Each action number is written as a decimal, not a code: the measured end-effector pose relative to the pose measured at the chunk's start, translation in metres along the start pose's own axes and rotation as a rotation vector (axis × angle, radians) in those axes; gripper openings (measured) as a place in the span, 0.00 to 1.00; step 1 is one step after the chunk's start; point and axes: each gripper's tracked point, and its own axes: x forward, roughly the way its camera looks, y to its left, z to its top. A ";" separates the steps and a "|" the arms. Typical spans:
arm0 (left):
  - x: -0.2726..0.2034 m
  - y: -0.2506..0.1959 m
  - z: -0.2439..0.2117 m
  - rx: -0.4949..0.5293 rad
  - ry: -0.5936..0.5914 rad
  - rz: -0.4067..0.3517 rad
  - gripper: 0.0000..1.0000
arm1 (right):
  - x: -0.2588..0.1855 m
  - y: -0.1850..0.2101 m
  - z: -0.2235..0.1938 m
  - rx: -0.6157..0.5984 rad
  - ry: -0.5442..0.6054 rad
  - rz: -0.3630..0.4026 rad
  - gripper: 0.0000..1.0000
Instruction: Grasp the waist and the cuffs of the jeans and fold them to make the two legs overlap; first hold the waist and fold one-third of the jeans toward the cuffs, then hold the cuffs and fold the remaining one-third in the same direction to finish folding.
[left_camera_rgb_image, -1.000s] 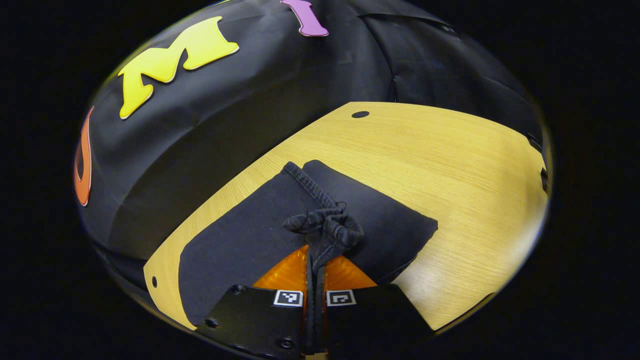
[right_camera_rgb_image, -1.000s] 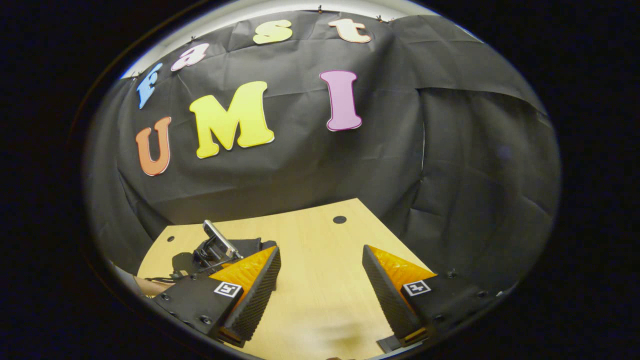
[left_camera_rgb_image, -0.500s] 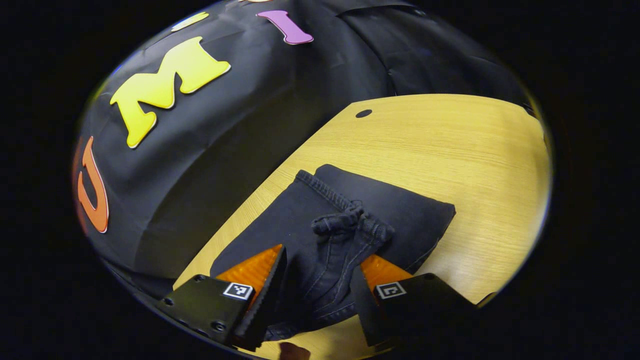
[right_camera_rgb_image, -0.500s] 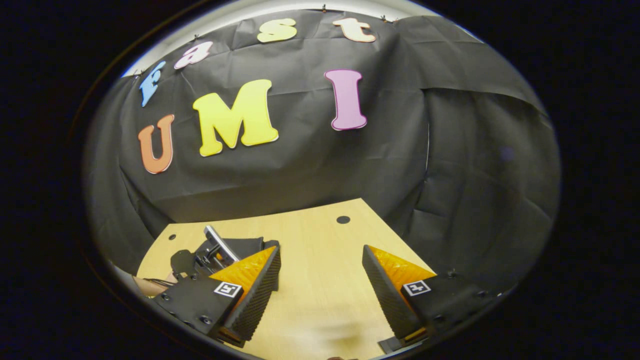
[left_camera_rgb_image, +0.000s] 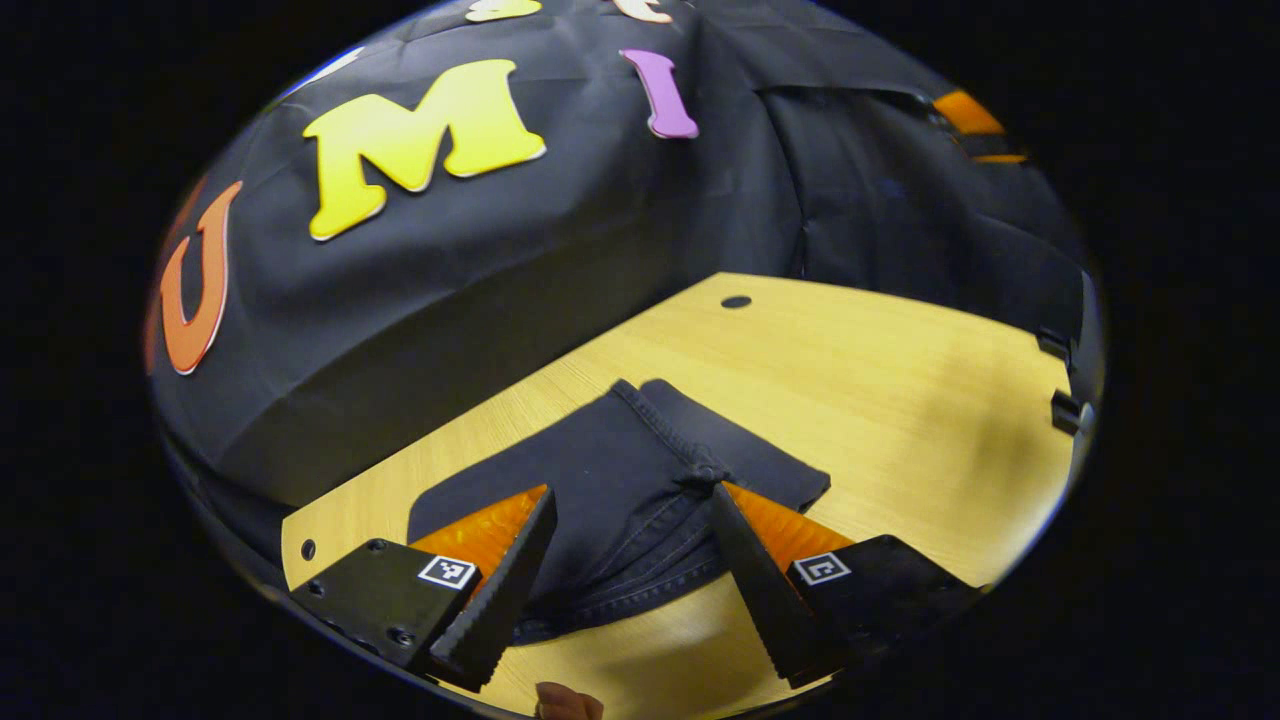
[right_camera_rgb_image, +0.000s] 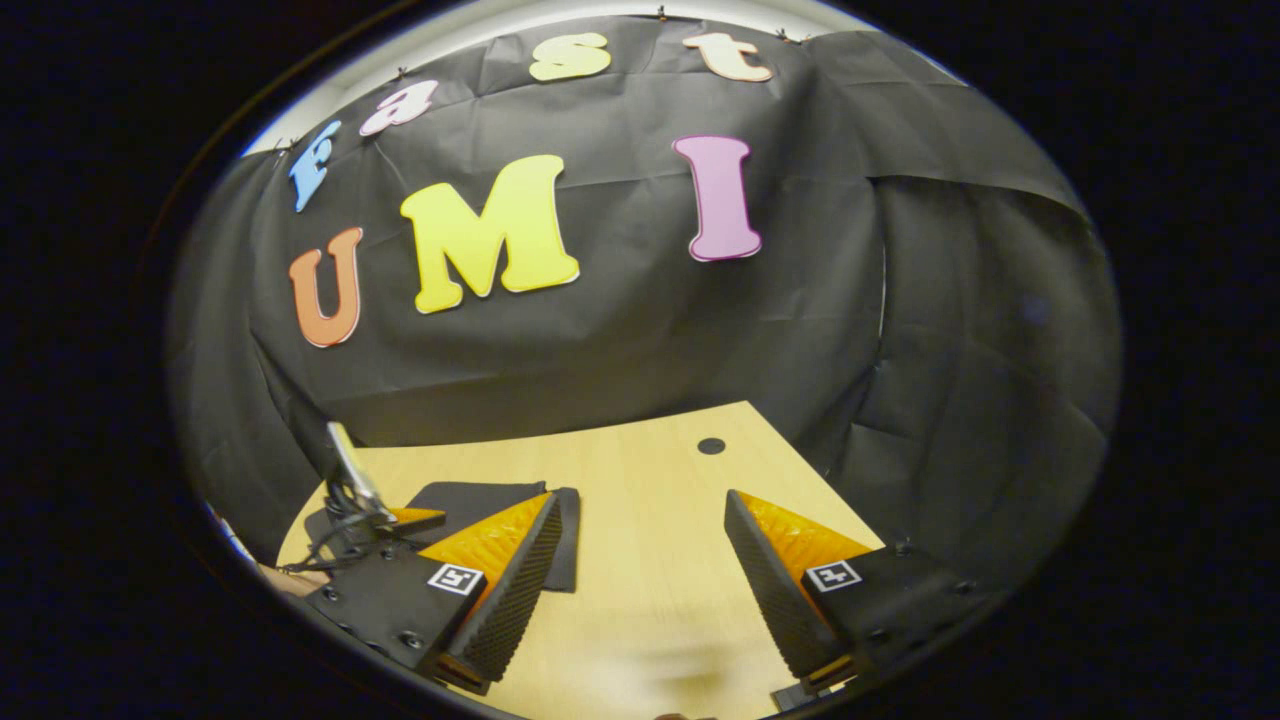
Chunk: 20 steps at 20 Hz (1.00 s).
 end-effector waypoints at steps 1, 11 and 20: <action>-0.008 0.010 0.011 -0.031 -0.029 0.023 0.99 | 0.005 0.005 0.000 -0.007 0.002 0.010 1.00; -0.104 0.118 0.106 -0.240 -0.319 0.276 0.99 | 0.044 0.102 0.042 -0.035 -0.082 0.191 1.00; -0.173 0.165 0.153 -0.336 -0.461 0.437 0.98 | 0.043 0.162 0.095 -0.019 -0.246 0.267 0.98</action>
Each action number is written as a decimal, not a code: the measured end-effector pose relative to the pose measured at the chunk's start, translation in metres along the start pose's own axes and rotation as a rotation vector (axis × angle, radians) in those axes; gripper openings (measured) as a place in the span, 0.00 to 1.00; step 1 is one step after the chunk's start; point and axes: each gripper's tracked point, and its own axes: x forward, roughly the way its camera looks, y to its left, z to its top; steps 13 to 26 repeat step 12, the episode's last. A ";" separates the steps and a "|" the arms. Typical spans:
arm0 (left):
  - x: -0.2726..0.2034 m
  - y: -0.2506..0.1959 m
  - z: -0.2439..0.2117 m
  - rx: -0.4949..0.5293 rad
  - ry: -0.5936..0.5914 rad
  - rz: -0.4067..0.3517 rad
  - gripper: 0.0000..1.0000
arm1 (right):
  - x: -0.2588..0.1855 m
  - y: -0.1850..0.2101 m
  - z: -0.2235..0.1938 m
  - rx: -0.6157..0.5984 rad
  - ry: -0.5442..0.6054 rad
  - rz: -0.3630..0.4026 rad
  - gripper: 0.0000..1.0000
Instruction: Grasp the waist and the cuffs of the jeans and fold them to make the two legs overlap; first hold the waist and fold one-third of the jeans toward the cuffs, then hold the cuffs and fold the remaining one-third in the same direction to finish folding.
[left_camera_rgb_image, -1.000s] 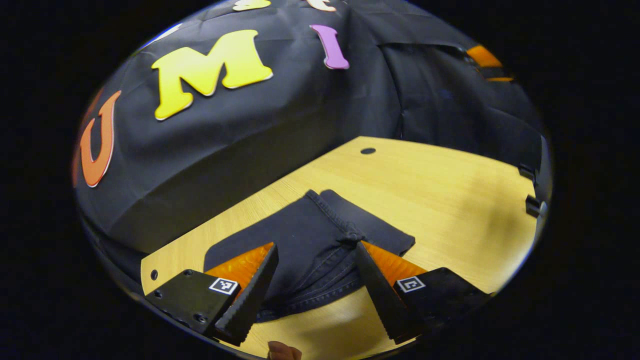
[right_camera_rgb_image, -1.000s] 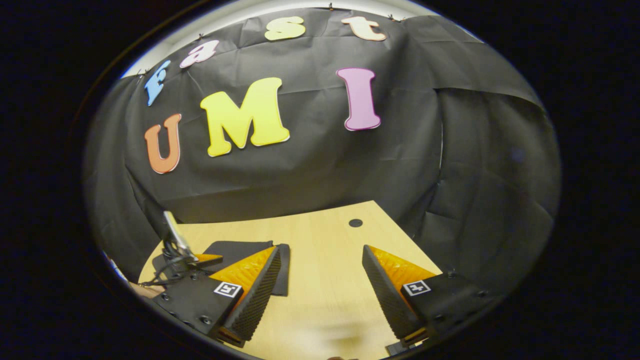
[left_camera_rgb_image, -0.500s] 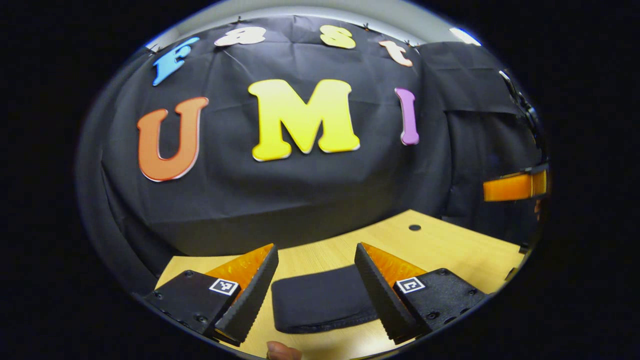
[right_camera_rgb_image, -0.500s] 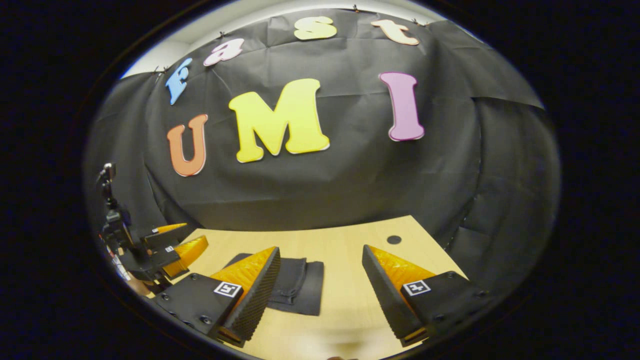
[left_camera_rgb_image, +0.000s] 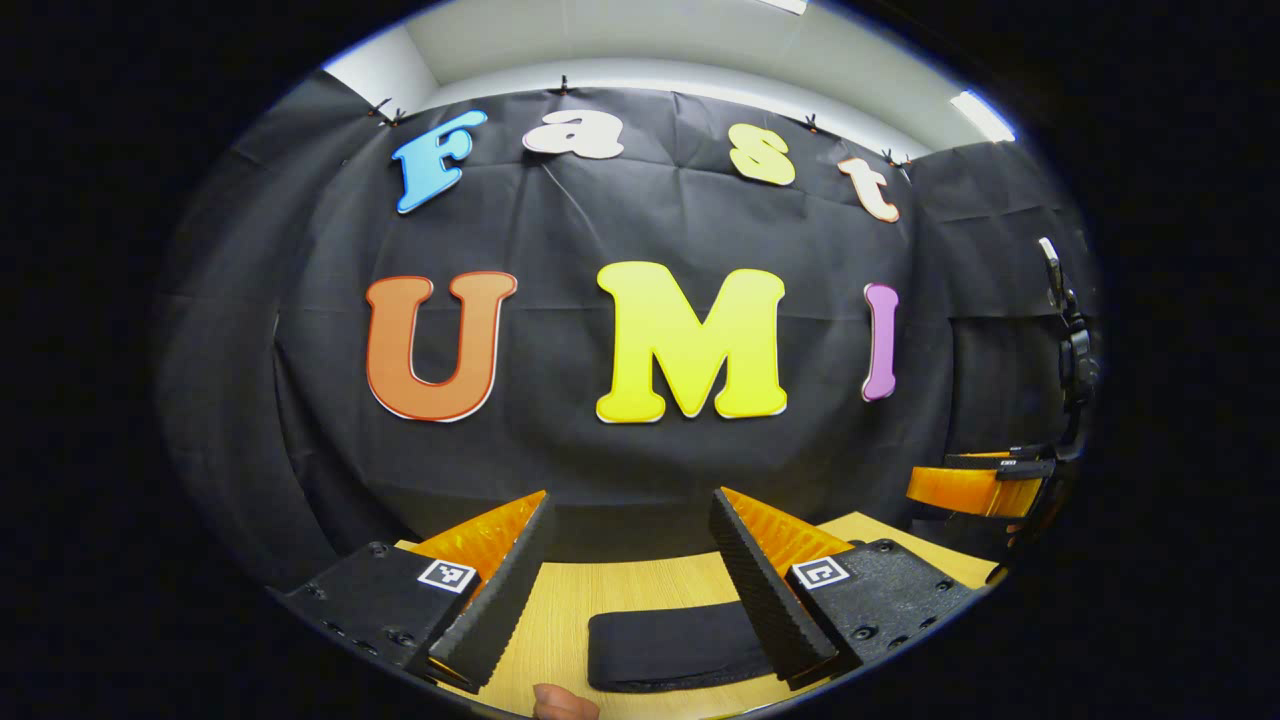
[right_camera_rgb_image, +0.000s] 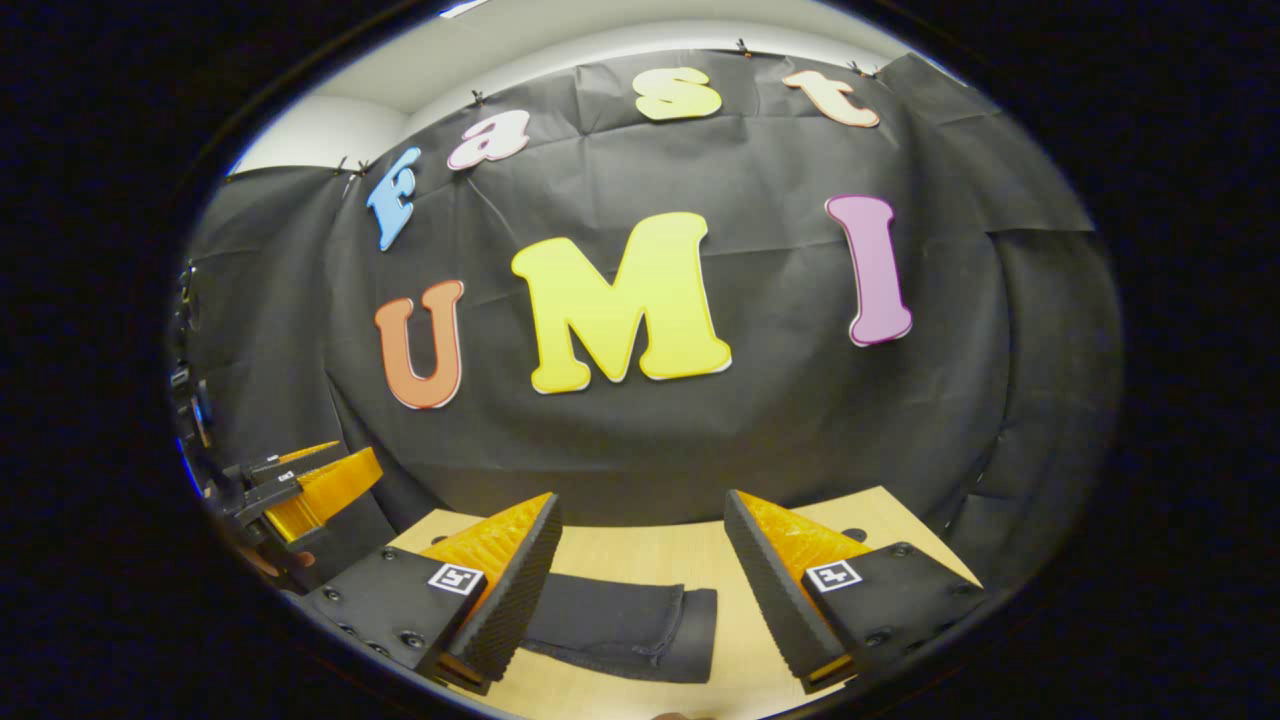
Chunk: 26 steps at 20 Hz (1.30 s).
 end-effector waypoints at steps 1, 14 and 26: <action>-0.001 0.005 0.003 -0.007 -0.007 0.020 0.99 | 0.000 0.001 0.005 0.002 -0.021 -0.008 0.97; -0.018 0.023 0.008 -0.044 -0.018 0.104 0.93 | -0.005 0.016 0.003 0.013 -0.068 -0.021 1.00; -0.018 0.023 0.008 -0.044 -0.018 0.104 0.93 | -0.005 0.016 0.003 0.013 -0.068 -0.021 1.00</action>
